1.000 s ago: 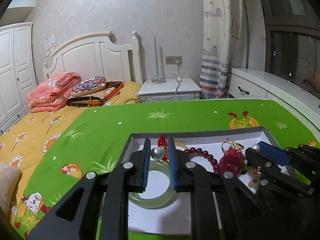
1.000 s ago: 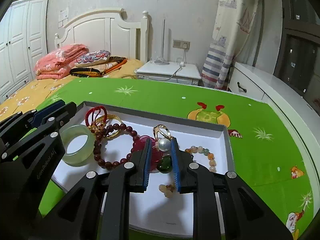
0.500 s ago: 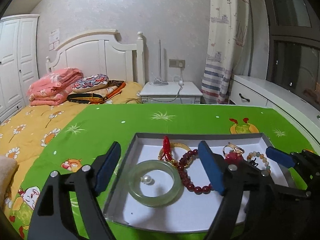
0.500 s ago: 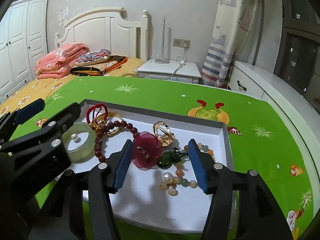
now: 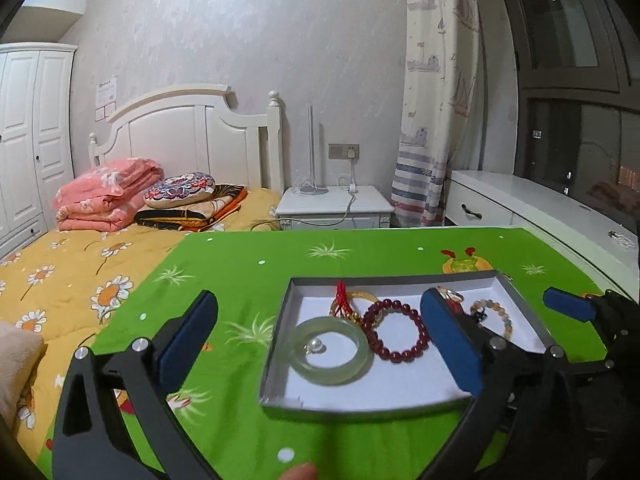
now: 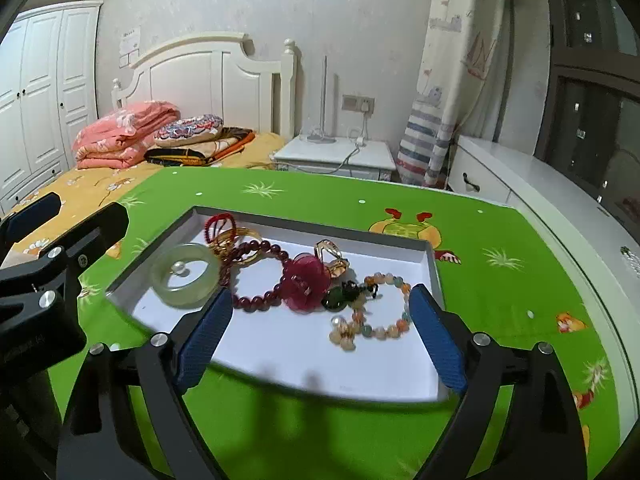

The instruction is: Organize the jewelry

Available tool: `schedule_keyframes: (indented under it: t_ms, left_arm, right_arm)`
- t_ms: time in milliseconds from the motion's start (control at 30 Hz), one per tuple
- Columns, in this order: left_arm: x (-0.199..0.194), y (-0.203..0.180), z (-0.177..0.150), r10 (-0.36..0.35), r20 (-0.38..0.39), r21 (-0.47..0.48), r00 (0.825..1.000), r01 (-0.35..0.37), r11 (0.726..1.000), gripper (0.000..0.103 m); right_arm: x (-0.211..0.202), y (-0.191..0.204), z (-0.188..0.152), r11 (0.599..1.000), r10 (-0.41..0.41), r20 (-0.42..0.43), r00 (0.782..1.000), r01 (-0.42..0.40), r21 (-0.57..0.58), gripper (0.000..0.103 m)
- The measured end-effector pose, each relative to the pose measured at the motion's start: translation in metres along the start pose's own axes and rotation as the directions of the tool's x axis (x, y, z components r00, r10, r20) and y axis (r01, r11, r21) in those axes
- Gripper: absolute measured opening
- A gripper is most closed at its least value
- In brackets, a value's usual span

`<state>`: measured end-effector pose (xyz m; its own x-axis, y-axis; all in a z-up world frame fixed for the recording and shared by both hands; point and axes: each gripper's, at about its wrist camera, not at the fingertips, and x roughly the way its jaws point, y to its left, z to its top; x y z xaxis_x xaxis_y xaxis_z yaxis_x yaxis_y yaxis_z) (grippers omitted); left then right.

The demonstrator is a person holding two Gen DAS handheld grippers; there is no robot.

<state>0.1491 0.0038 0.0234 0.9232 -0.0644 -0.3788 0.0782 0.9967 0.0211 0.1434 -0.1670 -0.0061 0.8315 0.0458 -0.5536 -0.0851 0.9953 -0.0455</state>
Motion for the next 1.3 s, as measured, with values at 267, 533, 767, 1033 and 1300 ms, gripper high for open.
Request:
schedule_keyframes:
  t_ms: [267, 533, 767, 1033, 1300]
  left_arm:
    - [-0.044, 0.006, -0.026, 0.020, 0.022, 0.016, 1.000, -0.020, 1.000, 0.098]
    - [-0.071, 0.013, -0.046, 0.009, 0.015, 0.018, 1.000, -0.009, 1.000, 0.098]
    - [-0.082, 0.013, -0.061, 0.009, -0.014, 0.034, 1.000, -0.009, 0.999, 0.098]
    - [-0.085, 0.014, -0.062, 0.010, -0.016, 0.038, 1.000, -0.009, 0.999, 0.098]
    - [-0.083, 0.015, -0.062, 0.015, -0.028, 0.033, 0.999, -0.014, 0.999, 0.098]
  right_arm:
    - [-0.043, 0.003, -0.025, 1.000, -0.009, 0.049, 0.999, 0.009, -0.001, 0.084]
    - [-0.071, 0.003, -0.043, 1.000, -0.005, 0.073, 0.997, 0.006, -0.017, 0.084]
    - [-0.079, 0.012, -0.053, 0.999, 0.027, 0.056, 0.998, -0.024, -0.046, 0.084]
    - [-0.085, 0.016, -0.056, 0.999, 0.030, 0.072, 0.997, -0.027, -0.039, 0.084]
    - [-0.089, 0.009, -0.052, 1.000, 0.009, 0.106, 0.994, -0.010, 0.000, 0.084]
